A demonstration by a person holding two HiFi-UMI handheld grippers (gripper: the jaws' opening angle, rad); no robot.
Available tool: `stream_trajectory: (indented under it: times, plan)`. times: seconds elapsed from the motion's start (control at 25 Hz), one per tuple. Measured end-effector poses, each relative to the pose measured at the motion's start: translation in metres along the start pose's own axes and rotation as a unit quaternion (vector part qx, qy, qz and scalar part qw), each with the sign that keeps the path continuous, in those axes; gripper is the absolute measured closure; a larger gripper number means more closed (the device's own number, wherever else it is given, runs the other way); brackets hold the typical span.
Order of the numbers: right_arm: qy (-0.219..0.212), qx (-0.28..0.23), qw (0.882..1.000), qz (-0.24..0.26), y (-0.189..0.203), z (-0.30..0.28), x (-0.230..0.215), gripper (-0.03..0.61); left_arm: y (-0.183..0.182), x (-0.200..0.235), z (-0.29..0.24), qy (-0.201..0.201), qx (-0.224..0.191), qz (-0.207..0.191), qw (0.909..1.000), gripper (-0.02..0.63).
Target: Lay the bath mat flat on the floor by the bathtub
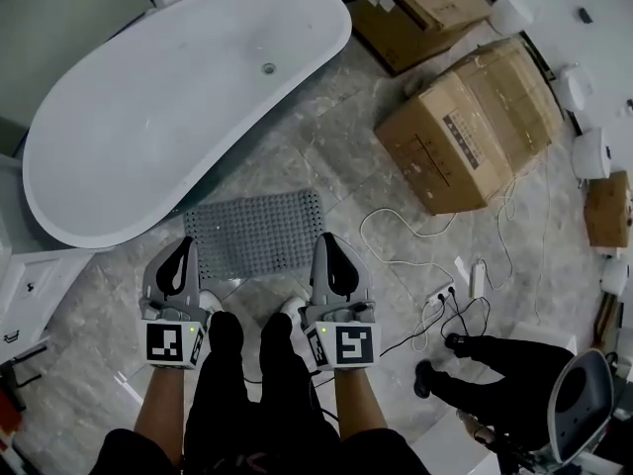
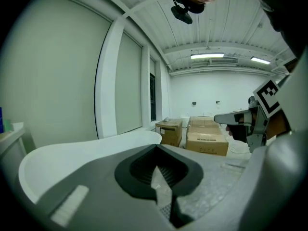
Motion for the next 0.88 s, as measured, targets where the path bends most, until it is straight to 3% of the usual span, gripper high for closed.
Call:
stream_trajectory:
  times: [0.56, 0.88]
  plan:
    - [-0.005, -0.013, 1.000, 0.025, -0.077, 0.043, 0.026, 0.555, -0.095, -0.009, 0.036, 0.021, -0.038, -0.017, 0.9989, 0.614]
    - [-0.024, -0.029, 0.999, 0.011, -0.104, 0.056, 0.036, 0.555, -0.114, -0.008, 0.050, 0.022, -0.044, -0.020, 0.9986, 0.614]
Point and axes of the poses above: the fingertips, and each gripper's own axes: z backward along the fingers, x to its left, y out of its underside, the point moved 2 cm from there along z, backward along the fingers, and after that the axes turned 9 degrees about -z, right-handed, at the moved point
